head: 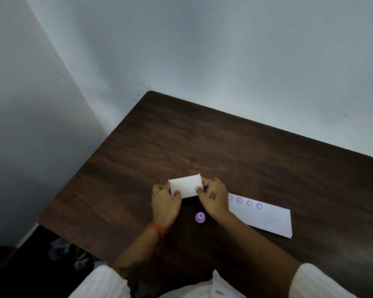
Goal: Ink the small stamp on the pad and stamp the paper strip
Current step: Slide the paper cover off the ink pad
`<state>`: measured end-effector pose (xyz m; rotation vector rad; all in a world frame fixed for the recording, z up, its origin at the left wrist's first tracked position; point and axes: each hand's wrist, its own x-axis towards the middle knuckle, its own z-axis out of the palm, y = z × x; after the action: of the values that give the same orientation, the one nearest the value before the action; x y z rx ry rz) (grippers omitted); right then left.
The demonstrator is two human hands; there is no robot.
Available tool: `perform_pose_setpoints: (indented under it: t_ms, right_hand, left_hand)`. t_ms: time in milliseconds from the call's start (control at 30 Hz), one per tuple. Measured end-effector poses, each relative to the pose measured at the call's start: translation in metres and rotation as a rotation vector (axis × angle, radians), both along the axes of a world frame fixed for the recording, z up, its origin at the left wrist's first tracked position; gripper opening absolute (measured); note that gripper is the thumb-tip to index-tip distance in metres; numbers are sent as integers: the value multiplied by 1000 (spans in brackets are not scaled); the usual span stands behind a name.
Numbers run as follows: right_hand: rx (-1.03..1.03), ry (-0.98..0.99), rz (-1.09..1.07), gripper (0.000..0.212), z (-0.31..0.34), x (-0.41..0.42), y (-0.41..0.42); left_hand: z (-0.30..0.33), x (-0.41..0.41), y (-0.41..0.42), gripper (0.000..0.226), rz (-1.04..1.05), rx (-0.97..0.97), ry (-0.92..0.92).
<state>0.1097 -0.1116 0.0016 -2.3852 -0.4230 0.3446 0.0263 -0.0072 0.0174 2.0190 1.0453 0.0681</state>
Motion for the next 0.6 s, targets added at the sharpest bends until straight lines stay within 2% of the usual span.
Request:
perform_pose_setpoints:
  t_ms: [167, 300, 600]
  right_hand:
    - [62, -27, 73, 41, 12, -5, 22]
    - [115, 24, 171, 44, 19, -18, 43]
    - [46, 145, 342, 50, 6, -59, 59]
  left_hand:
    - [10, -10, 21, 47, 86, 83, -81]
    - [9, -29, 39, 43, 159, 129, -118]
    - [-18, -73, 54, 41, 239, 115, -33]
